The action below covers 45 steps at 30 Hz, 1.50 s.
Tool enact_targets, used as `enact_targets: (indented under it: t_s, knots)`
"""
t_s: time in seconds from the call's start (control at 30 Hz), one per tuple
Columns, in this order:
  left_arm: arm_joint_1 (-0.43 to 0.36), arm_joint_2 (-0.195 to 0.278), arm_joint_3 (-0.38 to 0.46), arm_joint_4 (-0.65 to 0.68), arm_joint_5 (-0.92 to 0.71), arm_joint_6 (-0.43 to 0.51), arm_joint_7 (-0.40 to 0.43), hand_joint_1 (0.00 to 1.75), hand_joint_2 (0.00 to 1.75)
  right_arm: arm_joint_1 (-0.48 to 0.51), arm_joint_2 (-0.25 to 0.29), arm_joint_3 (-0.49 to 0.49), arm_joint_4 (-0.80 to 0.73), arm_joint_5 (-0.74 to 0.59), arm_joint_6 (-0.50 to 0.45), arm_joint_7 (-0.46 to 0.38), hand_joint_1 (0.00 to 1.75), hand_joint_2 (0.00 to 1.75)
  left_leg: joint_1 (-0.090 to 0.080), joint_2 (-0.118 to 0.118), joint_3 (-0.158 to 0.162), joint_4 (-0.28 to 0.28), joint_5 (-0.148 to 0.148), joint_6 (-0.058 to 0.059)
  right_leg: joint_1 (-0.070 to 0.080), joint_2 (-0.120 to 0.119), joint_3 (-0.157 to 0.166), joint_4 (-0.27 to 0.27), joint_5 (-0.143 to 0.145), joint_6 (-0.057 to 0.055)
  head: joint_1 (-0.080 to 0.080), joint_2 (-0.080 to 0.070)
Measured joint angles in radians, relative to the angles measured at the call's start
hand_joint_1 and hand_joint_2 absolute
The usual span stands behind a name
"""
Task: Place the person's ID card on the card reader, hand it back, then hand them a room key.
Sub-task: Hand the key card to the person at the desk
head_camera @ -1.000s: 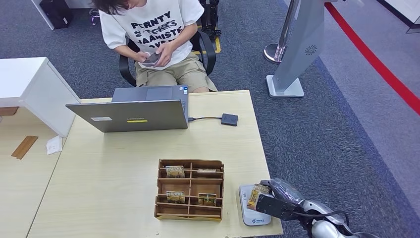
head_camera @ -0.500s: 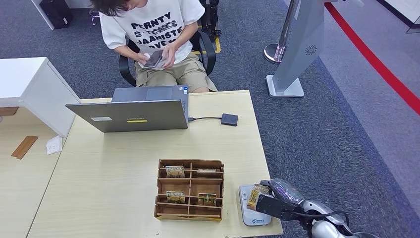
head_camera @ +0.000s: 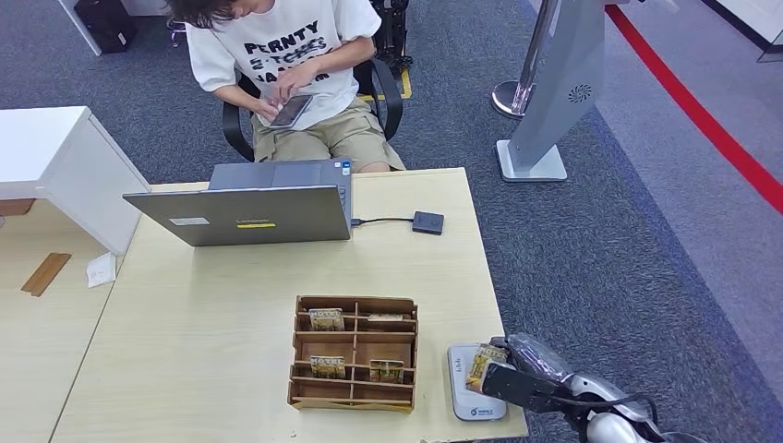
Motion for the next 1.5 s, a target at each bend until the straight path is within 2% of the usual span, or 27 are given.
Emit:
enact_targets:
  t_s: [0.57,0.67,0.8,0.93,1.13,1.37,1.5]
  knots:
    - [0.0,0.0,-0.008,0.0,0.008,0.001,0.006,0.0,0.0,0.036,0.0,-0.018,-0.024,0.011,-0.045,-0.003,1.75,1.75,0.0,0.0,0.0,0.0,0.0,0.0,0.0,0.0,0.0,0.0,0.0,0.0,0.0,0.0]
    - [0.0,0.0,-0.012,0.0,0.017,0.004,0.006,0.0,0.0,0.052,0.016,-0.03,-0.031,0.014,-0.09,-0.02,1.75,1.75,0.0,0.0,0.0,0.0,0.0,0.0,0.0,0.0,0.0,0.0,0.0,0.0,0.0,0.0]
    - [-0.001,-0.002,-0.017,0.0,0.031,0.012,-0.002,0.0,0.0,0.095,0.09,-0.075,-0.077,-0.017,-0.189,-0.083,1.75,1.75,0.001,0.0,0.0,0.0,0.0,0.0,0.0,0.0,0.0,0.0,0.0,0.0,0.0,0.0]
    - [-0.001,-0.004,-0.022,0.0,0.039,0.019,-0.01,0.0,0.0,0.145,0.189,-0.134,-0.162,-0.153,-0.222,-0.187,1.75,1.75,0.001,0.0,0.0,-0.001,0.0,0.0,0.0,0.0,0.0,0.0,0.0,0.0,0.0,0.0]
    - [-0.001,-0.009,-0.031,0.0,0.042,0.022,-0.014,0.0,0.0,0.193,0.309,-0.235,-0.27,-0.354,-0.18,-0.282,1.75,1.75,0.001,0.0,0.0,-0.001,0.0,0.0,0.0,0.0,0.0,0.001,0.0,0.0,0.0,0.0]
    - [-0.002,-0.01,-0.048,0.0,0.047,0.027,-0.016,0.0,0.0,0.225,0.416,-0.331,-0.347,-0.488,-0.124,-0.328,1.75,1.75,0.0,0.0,0.0,0.0,0.0,0.0,0.0,0.0,0.0,0.001,0.0,0.0,0.0,0.0]
    - [-0.002,-0.01,-0.054,0.0,0.048,0.028,-0.016,0.0,0.0,0.233,0.452,-0.364,-0.374,-0.512,-0.112,-0.332,1.75,1.75,0.0,0.0,0.0,0.0,0.0,0.0,0.0,0.0,0.0,0.001,0.0,0.0,0.0,0.0]
